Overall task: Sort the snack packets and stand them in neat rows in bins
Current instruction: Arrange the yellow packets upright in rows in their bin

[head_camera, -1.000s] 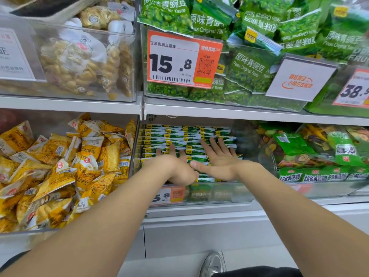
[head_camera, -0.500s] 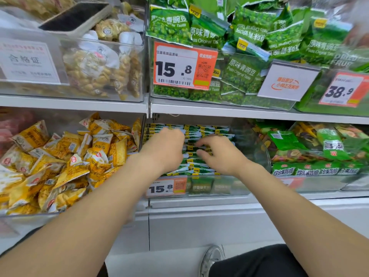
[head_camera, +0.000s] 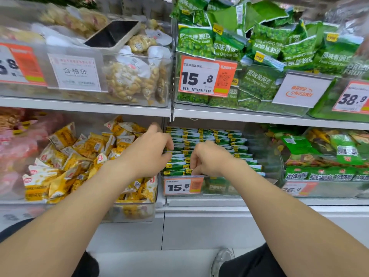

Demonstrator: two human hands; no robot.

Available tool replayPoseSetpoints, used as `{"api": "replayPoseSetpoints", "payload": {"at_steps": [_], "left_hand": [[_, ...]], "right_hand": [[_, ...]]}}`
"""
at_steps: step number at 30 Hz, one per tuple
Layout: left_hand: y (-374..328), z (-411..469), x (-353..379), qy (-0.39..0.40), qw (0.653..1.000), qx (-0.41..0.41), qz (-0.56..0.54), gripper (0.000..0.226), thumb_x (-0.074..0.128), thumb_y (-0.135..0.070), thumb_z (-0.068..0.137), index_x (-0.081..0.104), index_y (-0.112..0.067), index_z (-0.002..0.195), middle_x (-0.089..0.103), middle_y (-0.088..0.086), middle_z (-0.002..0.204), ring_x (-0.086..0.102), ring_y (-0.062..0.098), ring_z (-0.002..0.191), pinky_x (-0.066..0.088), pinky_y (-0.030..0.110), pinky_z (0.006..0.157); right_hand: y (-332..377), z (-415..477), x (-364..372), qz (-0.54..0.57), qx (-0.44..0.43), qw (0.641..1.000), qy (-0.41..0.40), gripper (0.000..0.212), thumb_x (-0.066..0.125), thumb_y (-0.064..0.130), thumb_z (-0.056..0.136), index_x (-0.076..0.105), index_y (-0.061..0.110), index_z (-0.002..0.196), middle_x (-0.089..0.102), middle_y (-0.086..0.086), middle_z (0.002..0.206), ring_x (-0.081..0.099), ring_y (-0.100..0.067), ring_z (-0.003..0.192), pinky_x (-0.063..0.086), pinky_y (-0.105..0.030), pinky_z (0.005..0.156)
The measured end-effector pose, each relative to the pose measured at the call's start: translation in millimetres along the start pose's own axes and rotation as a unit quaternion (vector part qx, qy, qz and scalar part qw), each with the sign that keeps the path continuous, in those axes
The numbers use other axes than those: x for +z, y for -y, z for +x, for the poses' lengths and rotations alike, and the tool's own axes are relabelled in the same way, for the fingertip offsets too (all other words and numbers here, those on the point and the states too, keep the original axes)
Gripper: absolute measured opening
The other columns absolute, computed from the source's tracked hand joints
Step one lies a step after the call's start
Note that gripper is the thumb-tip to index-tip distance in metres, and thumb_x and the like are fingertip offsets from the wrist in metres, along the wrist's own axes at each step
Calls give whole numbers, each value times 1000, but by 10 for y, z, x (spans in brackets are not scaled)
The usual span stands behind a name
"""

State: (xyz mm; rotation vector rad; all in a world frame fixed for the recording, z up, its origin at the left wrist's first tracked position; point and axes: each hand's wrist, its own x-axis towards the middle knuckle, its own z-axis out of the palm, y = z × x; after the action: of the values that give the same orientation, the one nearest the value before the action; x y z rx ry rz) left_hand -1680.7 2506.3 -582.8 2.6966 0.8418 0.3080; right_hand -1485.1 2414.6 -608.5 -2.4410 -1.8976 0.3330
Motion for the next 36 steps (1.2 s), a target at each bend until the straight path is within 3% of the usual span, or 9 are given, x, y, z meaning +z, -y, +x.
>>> {"api": "replayPoseSetpoints", "payload": {"at_steps": [4,7,10,14,19,24,29,32,36], "left_hand": [[18,-11,1,1,1000,17,11,14,59,-31,103,65,-27,115,40,1,121,63,28,96,55,47,91],[31,-4,-9,-1,1000,24,5,15,54,-30,105,65,-25,115,42,1,120,63,29,100,53,49,93],[64,18,-4,-16,1000,27,-1,23,48,-24,107,67,-21,120,46,2,122,62,30,109,51,49,98],[124,-37,-31,-24,999,34,-20,30,52,-20,106,59,-19,136,52,0,126,57,22,114,48,36,98],[210,-158,-121,-3,998,42,-40,27,59,-35,103,52,-24,127,55,-6,115,53,11,91,44,30,80],[408,-271,-213,-29,998,59,24,13,50,-39,106,54,-27,105,57,-6,101,56,19,100,48,39,83],[752,-194,-300,3,974,5,227,32,45,-39,105,49,-21,132,55,9,132,49,38,127,39,52,103],[945,-66,-400,6,970,-25,243,44,43,-43,106,47,-17,141,52,14,140,46,41,133,42,52,104],[1301,-120,-424,56,981,-30,183,28,49,-38,102,48,-20,124,53,16,130,49,44,126,47,52,99]], "right_hand": [[61,19,-14,-17,-4,1000,17,9,87,18,85,77,19,86,64,14,74,69,-16,82,62,-40,84],[146,62,-62,56,-28,998,6,18,93,25,80,79,19,89,72,8,78,71,-13,81,60,-32,78],[312,122,23,65,-70,995,8,7,88,20,85,83,19,89,77,5,82,69,-8,78,58,-27,76],[379,196,47,71,-61,995,16,2,81,17,91,83,16,90,75,5,81,65,-5,77,54,-28,75],[386,-71,-92,130,-23,989,-61,17,63,24,102,80,20,102,77,1,85,69,-15,81,58,-33,76],[913,-253,33,253,46,942,-217,24,61,31,90,68,16,73,69,-5,64,64,-16,64,53,-31,64],[1388,-214,378,67,-14,932,-357,18,58,33,86,65,16,88,46,-3,97,45,-27,95,44,-43,83],[1527,-73,181,12,-8,910,-415,15,54,25,81,66,17,85,48,-7,102,43,-31,99,37,-43,82],[1869,8,320,-9,-81,960,-268,25,42,27,80,64,16,87,59,-7,91,55,-33,91,46,-43,75]]}}
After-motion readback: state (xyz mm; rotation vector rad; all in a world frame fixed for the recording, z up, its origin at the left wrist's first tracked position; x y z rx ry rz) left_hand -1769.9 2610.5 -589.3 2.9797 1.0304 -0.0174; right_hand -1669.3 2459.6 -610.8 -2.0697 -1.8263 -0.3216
